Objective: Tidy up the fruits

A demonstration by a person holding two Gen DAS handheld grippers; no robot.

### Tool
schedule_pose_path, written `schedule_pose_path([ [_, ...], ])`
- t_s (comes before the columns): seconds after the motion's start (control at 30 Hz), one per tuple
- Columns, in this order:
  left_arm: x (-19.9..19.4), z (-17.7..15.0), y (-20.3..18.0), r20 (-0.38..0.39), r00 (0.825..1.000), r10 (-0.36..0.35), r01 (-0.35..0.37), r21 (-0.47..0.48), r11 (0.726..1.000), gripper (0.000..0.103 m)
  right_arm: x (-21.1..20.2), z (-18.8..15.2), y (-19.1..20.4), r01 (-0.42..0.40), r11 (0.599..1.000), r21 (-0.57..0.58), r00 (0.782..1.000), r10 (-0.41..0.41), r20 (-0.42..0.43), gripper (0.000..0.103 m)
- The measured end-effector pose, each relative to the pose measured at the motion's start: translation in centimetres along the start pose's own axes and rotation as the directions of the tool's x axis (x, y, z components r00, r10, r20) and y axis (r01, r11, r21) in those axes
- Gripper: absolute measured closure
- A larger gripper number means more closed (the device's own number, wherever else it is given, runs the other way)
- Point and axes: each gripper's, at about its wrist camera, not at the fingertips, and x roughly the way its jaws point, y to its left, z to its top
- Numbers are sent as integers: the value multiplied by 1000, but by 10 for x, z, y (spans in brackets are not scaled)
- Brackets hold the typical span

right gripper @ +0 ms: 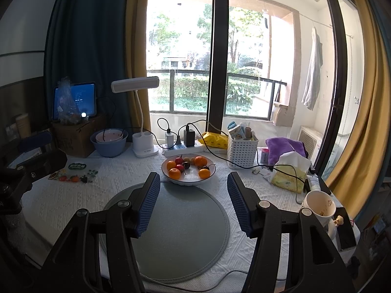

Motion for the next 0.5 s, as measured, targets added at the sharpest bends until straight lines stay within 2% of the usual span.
schedule_pose_path([
  [0.5, 3, 2, 2, -9, 1000, 7, -7, 4, 1000, 8, 1, 0, 0, -4, 1000, -4, 1000, 4, -3, 43],
])
